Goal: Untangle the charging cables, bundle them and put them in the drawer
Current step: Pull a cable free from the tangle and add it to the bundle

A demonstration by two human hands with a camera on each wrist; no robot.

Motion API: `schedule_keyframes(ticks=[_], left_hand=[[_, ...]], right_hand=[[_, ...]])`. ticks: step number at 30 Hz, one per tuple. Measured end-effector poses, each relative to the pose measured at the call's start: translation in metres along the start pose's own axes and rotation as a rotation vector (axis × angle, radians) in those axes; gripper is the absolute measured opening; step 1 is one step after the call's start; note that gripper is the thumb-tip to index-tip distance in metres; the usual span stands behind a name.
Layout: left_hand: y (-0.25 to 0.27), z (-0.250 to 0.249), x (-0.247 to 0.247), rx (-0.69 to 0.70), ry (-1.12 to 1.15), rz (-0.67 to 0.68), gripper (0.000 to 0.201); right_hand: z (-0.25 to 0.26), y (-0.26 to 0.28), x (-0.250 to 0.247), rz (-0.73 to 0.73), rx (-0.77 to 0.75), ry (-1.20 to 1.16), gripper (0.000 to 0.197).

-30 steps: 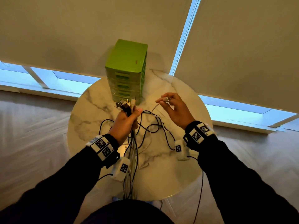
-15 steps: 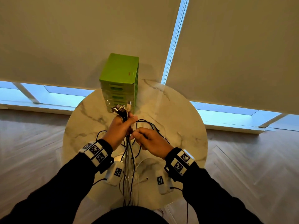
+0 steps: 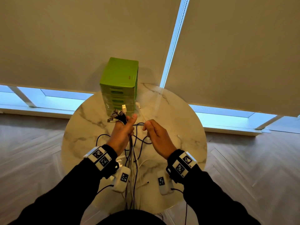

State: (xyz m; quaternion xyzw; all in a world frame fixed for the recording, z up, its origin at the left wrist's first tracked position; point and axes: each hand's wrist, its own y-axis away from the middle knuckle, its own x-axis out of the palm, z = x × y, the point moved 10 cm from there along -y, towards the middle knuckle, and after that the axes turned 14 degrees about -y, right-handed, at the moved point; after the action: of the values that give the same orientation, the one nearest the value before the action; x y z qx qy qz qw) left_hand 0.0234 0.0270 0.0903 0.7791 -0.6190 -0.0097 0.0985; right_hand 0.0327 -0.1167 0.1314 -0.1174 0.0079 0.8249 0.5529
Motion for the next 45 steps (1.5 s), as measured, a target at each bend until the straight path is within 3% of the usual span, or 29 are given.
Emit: schedule_keyframes(ticks=[6, 10, 15, 19, 24, 27, 29, 32, 36, 38, 41, 45], left_hand=[[0.009, 0.002, 0.006, -0.085, -0.028, 0.04, 0.033], [0.011, 0.007, -0.006, -0.075, -0.099, 0.026, 0.038], [0.016, 0.006, -0.011, -0.089, 0.002, 0.028, 0.036], [0.016, 0.006, -0.028, -0.063, -0.089, -0.026, 0.051], [0.019, -0.006, -0.033, -0.087, 0.116, 0.03, 0.045], [0.017, -0.029, -0.044, -0.048, 0.131, 0.046, 0.039], [0.011, -0.049, -0.058, -0.002, 0.13, 0.009, 0.041], [0.003, -0.073, -0.079, 0.045, 0.121, -0.059, 0.043], [0.008, -0.077, -0.083, 0.09, 0.022, -0.106, 0.041], [0.014, -0.07, -0.075, 0.098, -0.057, -0.098, 0.039], [0.018, -0.051, -0.061, 0.076, -0.157, -0.07, 0.041], [0.019, -0.027, -0.042, 0.032, -0.198, -0.041, 0.035]], right_hand=[[0.002, 0.016, 0.051, 0.239, -0.043, 0.161, 0.025], [-0.002, 0.025, 0.065, 0.269, -0.052, 0.155, 0.023], [-0.02, 0.025, 0.066, 0.283, -0.006, 0.216, 0.044], [-0.045, 0.034, 0.063, 0.308, 0.003, 0.173, 0.047], [-0.091, 0.055, 0.075, 0.493, 0.263, 0.092, 0.057], [-0.123, 0.073, 0.08, 0.628, 0.379, 0.181, 0.064], [-0.148, 0.084, 0.072, 0.657, 0.483, 0.241, 0.057], [-0.166, 0.08, 0.043, 0.577, 0.548, 0.301, 0.042], [-0.144, 0.032, -0.003, 0.119, 0.471, 0.053, 0.041], [-0.117, 0.012, -0.013, -0.042, 0.417, -0.087, 0.042], [-0.066, -0.009, -0.005, -0.056, 0.284, -0.188, 0.039], [-0.011, -0.009, 0.032, 0.128, 0.045, -0.011, 0.031]])
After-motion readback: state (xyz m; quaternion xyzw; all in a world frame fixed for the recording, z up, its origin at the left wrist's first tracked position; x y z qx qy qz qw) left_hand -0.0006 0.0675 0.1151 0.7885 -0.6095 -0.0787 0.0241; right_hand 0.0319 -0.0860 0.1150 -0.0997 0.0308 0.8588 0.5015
